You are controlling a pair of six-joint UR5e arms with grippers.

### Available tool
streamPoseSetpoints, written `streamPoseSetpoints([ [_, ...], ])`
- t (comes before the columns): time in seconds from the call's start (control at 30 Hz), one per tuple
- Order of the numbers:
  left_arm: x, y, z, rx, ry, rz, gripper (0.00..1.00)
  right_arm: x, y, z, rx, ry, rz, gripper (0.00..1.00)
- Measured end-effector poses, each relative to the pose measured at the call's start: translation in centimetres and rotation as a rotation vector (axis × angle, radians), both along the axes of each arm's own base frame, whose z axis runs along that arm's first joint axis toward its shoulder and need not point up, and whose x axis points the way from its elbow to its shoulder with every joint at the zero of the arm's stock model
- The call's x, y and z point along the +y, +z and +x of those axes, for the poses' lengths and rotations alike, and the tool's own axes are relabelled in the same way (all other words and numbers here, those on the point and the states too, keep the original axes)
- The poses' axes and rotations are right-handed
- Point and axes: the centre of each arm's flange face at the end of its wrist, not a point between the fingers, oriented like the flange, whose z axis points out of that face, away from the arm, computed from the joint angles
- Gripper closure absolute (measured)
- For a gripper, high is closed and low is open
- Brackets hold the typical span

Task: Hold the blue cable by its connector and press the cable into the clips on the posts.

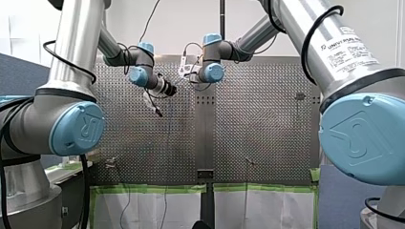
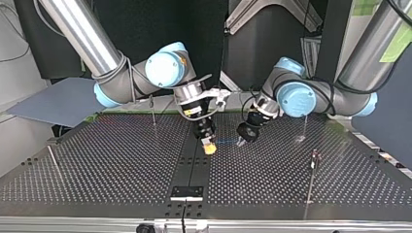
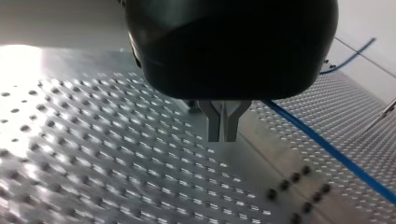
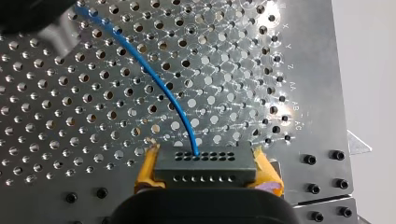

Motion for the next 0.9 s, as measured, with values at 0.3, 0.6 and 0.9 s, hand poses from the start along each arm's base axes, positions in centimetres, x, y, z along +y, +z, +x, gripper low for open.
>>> streamPoseSetpoints([
  [0.3,1.8,2.1,-0.8,-0.027,0.085,0.078,0.96,0.0,0.0,0.0,0.001,0.0,0.001,1.0],
  [0.6,3.1,1.7,-1.4,0.015,0.15,0.164,0.96,0.0,-0.1,0.0,0.002,0.001,0.002,1.0],
  [0.9,4.2,4.6,-3.5,0.001,0.219,0.255,0.96,0.3,-0.2,0.1,0.007,0.008,0.005,1.0],
])
